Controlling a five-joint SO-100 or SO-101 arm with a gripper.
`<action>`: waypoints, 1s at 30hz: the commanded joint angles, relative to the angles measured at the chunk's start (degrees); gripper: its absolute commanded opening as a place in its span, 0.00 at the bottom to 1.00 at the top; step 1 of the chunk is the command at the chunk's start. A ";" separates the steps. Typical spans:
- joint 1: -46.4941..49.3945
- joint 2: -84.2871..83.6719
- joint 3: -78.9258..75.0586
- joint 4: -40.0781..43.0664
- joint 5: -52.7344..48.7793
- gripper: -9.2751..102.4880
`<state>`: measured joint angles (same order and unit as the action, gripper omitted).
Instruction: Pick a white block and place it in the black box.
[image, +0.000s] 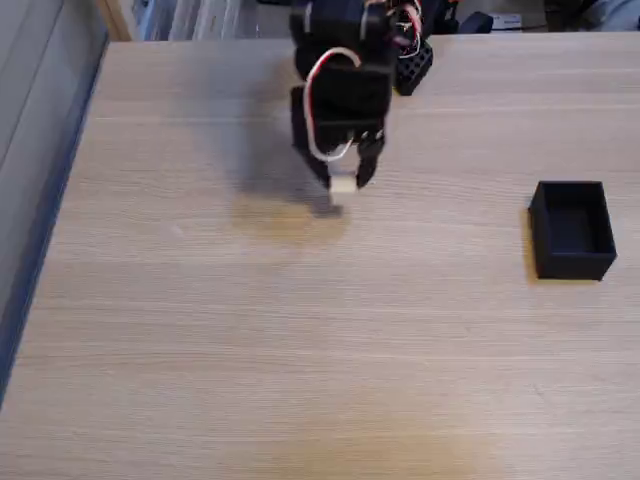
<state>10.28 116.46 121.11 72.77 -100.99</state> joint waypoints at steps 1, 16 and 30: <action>-8.17 9.76 2.99 2.37 1.67 0.08; -41.04 -1.85 -15.38 4.75 20.57 0.08; -46.05 -28.39 -40.69 4.92 28.65 0.08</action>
<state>-34.63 89.82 84.81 77.34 -73.30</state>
